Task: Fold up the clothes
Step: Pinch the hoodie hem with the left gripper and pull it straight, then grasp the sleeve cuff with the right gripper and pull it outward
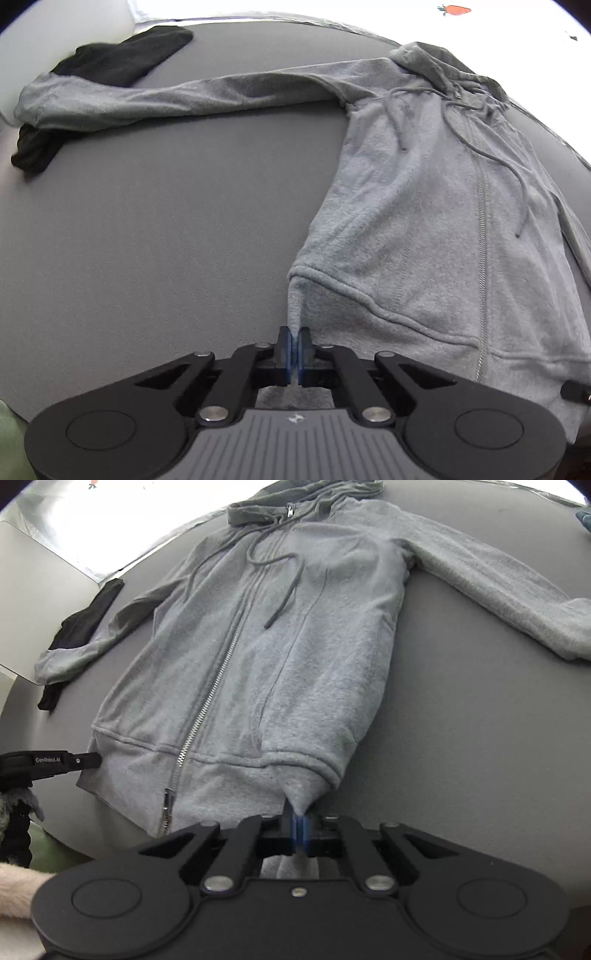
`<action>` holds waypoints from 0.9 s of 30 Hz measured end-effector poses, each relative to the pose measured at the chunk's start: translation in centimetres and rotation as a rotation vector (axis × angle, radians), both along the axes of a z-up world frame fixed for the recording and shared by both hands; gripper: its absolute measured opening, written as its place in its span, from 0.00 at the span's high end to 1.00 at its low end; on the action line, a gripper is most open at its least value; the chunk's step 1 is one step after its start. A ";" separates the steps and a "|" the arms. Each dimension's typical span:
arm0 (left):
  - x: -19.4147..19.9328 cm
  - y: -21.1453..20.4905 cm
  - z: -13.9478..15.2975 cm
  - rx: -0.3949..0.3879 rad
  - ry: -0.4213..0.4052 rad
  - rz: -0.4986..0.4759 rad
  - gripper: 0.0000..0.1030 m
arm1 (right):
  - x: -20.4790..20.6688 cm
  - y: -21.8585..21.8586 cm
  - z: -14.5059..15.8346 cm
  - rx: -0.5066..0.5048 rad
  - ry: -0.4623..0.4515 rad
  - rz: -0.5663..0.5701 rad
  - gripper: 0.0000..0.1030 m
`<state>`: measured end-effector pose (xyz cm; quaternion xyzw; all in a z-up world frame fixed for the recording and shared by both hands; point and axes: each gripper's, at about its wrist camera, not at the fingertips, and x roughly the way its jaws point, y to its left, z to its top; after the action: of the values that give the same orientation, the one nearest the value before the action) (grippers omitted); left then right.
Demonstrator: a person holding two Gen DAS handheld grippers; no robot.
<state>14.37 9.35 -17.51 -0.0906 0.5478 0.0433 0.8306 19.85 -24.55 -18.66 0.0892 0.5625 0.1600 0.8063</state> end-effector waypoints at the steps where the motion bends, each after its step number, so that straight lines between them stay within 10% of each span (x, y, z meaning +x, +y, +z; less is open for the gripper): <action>1: -0.6 -0.5 1.5 -0.021 -0.014 -0.039 0.97 | -0.4 -0.6 1.4 -0.027 -0.020 -0.005 0.97; 9: -2.2 -2.1 -2.2 0.081 0.216 -0.104 0.88 | -2.7 -2.2 0.2 -0.259 0.042 -0.049 0.84; 13: -2.2 -1.6 1.2 0.060 0.048 -0.069 0.54 | -3.7 -5.8 2.0 -0.147 -0.032 -0.179 0.43; 18: 0.6 -5.8 3.2 0.111 -0.053 -0.064 0.50 | -1.9 -12.7 2.4 -0.241 -0.137 -0.318 0.43; 23: 4.4 -14.1 3.1 0.108 -0.127 -0.061 0.45 | 1.9 -18.8 0.2 -0.610 -0.284 -0.190 0.43; 27: 6.8 -21.7 3.1 0.101 -0.161 -0.155 0.44 | 5.5 -23.7 -2.4 -0.714 -0.332 -0.041 0.43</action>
<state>21.18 -12.36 -14.45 -0.0092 0.4818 -0.0008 0.8762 25.33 -48.26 -21.02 -0.2129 0.4427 -0.0497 0.8696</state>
